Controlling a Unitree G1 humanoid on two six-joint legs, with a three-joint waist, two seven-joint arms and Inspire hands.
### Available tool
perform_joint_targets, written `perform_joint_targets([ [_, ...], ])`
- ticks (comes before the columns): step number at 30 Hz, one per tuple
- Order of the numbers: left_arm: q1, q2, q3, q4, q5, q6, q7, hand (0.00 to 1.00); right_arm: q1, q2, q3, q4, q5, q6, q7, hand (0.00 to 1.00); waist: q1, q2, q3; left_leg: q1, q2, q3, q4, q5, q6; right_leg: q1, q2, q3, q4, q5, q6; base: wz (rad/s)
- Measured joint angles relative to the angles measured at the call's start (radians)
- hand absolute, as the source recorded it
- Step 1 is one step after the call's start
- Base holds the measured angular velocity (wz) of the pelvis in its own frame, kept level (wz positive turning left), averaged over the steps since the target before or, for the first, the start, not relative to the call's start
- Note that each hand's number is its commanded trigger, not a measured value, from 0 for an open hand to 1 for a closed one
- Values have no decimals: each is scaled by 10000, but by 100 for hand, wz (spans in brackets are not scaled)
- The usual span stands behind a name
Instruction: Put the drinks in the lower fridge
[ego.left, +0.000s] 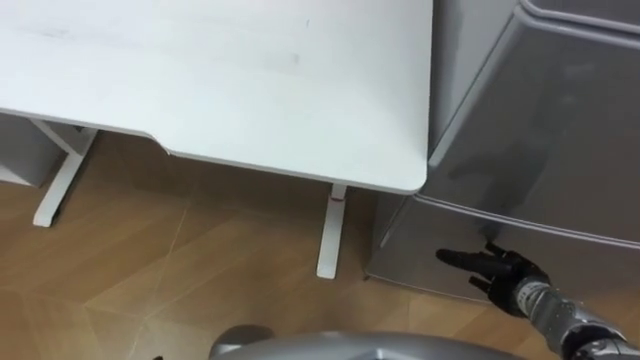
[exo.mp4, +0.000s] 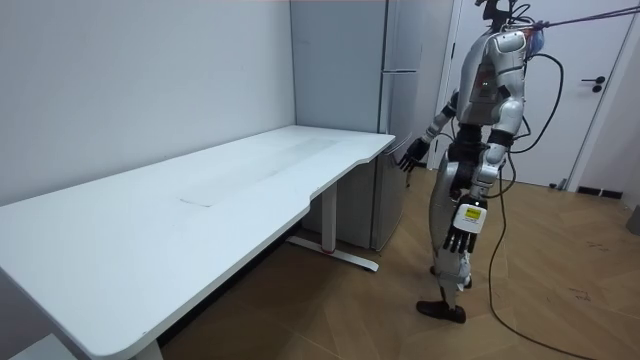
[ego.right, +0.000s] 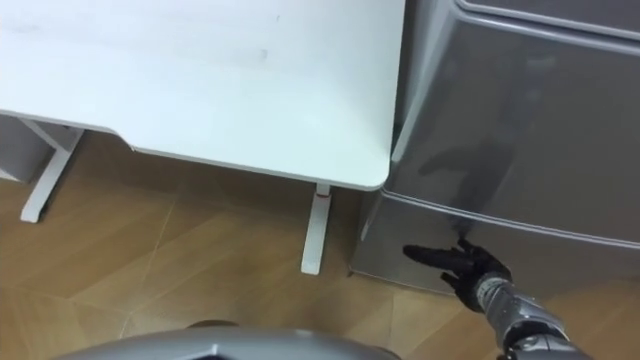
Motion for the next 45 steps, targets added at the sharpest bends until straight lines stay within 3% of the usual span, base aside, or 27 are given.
perform_joint_targets([
  [9, -83, -80, -140, 8, 2, 20, 17, 0, 163, 315, 451, 404, -748, -48, 487, 0, 21, -76, -28, -11, -111, -224, 71, -7, 11, 172, -41, -114, -117, -27, 45, 8],
  [14, -225, -149, -142, 32, 21, 21, 8, 0, 245, 338, 541, 822, -1605, -169, 489, 0, -12, -81, 8, 124, -114, -223, 28, -8, 11, 304, -40, -9, -125, -35, 47, 0],
  [17, -251, -158, -133, 53, 327, 23, 4, 0, 501, 351, 491, 970, -2379, -171, 474, 0, -19, -131, -23, 125, -124, -222, 41, -8, 12, 312, -45, 13, -116, -40, 52, 0],
  [22, -389, -159, -77, 195, 416, 80, -17, 0, 1108, 398, 410, 1189, -2409, -165, 406, 0, -45, -180, -35, 125, -112, -120, 47, -16, 24, 262, -13, 308, -126, -58, 47, -3],
  [28, -419, -158, -42, 256, 432, 133, -53, 0, 1564, 534, 15, 1483, -1476, -149, 445, 0, -304, -167, -42, 85, -110, -70, 158, -78, 81, 254, -14, 368, -122, -58, 52, -2],
  [33, -467, -159, 572, 305, 784, 354, -58, 0, 2203, 542, -1151, 1867, -1358, -115, 598, 0, -633, -126, -67, 151, -111, -26, 152, -102, 91, 267, -31, 429, -126, -68, 64, -1],
  [39, -473, -161, 778, 332, 786, 501, -57, 0, 2819, 531, -1666, 1950, -1549, 501, 244, 0, -824, -15, -121, 380, -99, 288, -30, -133, 130, 275, -33, 913, -74, -88, 86, -16],
  [45, -554, -180, 743, 334, 785, 520, -29, 0, 2783, 537, -1927, 1841, -1801, 777, 90, 0, -1128, -7, -115, 663, -69, 610, -192, -150, 154, 283, -41, 1218, 60, -123, 99, -17],
])
